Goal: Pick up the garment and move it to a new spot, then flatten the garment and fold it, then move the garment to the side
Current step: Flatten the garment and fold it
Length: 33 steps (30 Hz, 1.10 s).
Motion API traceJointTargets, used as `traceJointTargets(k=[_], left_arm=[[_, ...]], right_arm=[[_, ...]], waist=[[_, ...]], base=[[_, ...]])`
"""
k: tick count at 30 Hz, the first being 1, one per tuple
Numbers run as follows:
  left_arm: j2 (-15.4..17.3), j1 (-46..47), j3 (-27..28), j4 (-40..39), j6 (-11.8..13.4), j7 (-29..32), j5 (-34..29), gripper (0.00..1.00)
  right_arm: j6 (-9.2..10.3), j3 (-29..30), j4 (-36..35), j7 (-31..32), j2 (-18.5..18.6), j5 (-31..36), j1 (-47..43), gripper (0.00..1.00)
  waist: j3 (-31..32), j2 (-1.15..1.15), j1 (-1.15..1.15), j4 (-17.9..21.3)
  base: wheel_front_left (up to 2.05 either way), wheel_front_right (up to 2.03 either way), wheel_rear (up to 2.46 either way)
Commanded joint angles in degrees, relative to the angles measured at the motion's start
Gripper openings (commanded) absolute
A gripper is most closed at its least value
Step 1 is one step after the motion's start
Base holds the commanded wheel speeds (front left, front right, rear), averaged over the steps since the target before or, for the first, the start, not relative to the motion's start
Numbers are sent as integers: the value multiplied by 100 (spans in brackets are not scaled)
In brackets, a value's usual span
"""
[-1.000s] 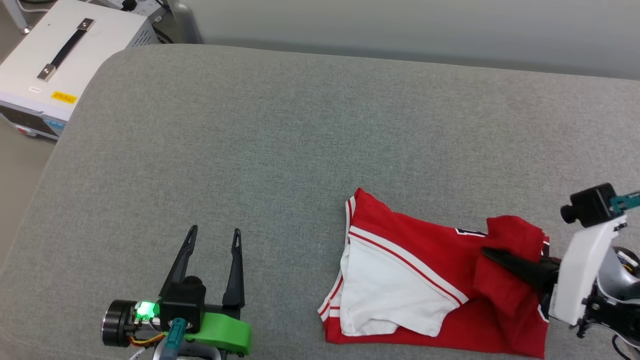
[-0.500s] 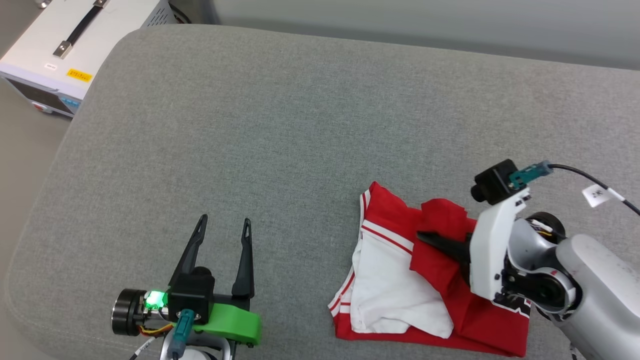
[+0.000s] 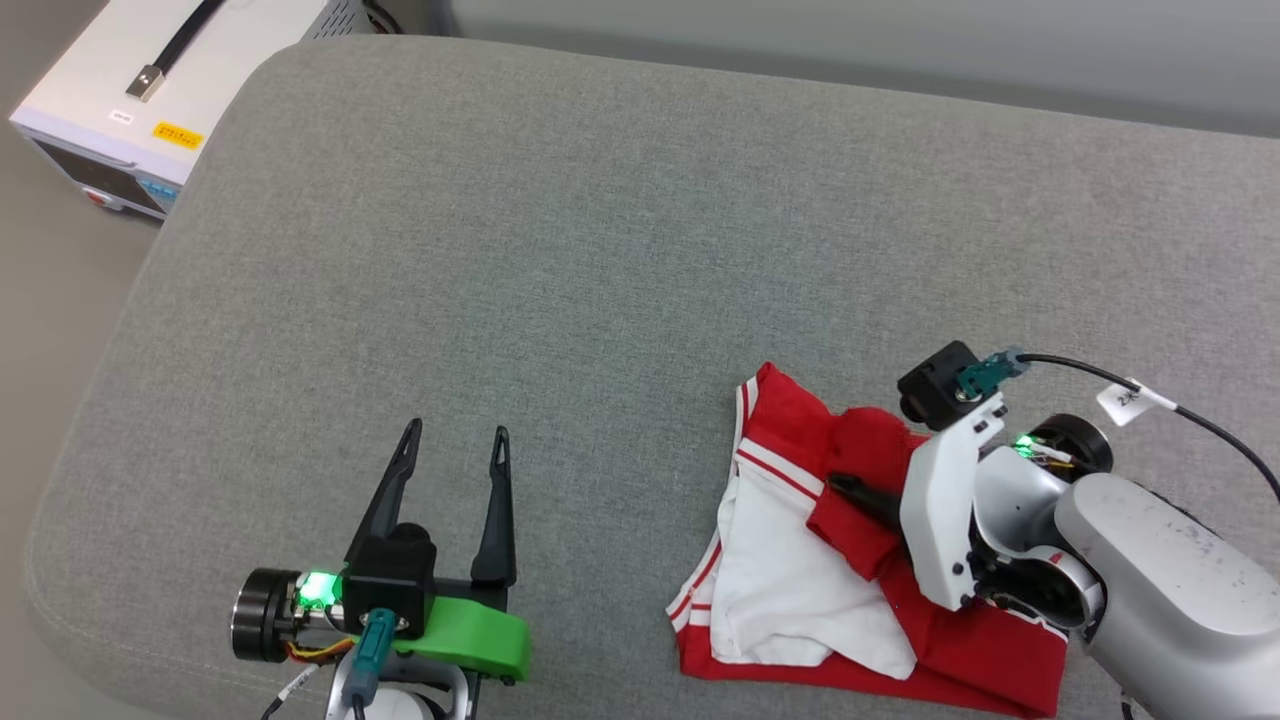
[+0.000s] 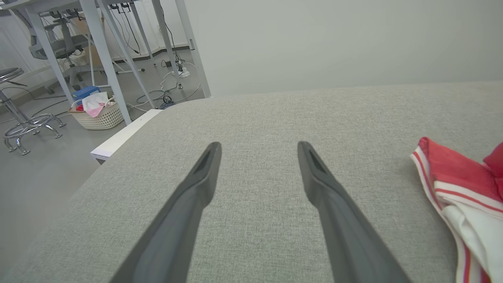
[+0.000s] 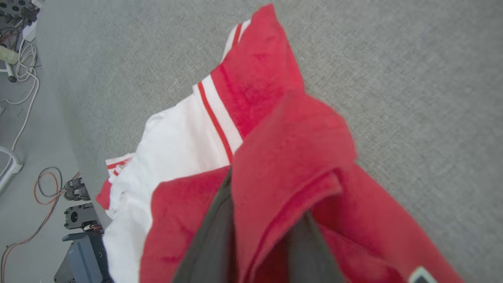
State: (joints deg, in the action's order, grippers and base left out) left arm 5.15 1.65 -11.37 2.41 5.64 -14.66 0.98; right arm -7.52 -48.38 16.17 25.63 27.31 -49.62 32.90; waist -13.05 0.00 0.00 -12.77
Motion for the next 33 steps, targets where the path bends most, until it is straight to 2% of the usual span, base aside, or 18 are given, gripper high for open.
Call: traceJointTargets(k=[1,6,10,16,19,25,33], left_arm=[[-16,-11,23,10,29,-34,-12,100],[23,-108,106,-6,43,-34,-4,100],[37,-207,175,-18,60,-34,12,100],[58,-290,246,-36,49,-34,13,100],[79,-314,290,-76,50,-34,9,100],[96,-352,365,-128,65,-34,6,100],[106,-405,398,-210,34,-34,7,100]], right_arm=[[3,5,-82,-149,123,55,-55,100],[3,307,-725,-886,513,243,-294,100],[3,904,-1082,-1383,659,501,-614,100],[3,2096,-1168,-2144,409,1181,-1144,100],[3,2600,-1156,-2678,336,2133,-1351,100],[3,3708,-1060,-3513,-406,3038,-1969,100],[3,4801,-1329,-4022,-1367,3851,-2693,100]], waist=[[98,0,0,42],[304,0,0,190],[464,0,0,384],[649,0,0,680],[694,0,0,818],[759,0,0,1014],[856,0,0,1141]], base=[[0,0,0],[0,0,0],[0,0,0],[0,0,0],[0,0,0],[0,0,0],[0,0,0]])
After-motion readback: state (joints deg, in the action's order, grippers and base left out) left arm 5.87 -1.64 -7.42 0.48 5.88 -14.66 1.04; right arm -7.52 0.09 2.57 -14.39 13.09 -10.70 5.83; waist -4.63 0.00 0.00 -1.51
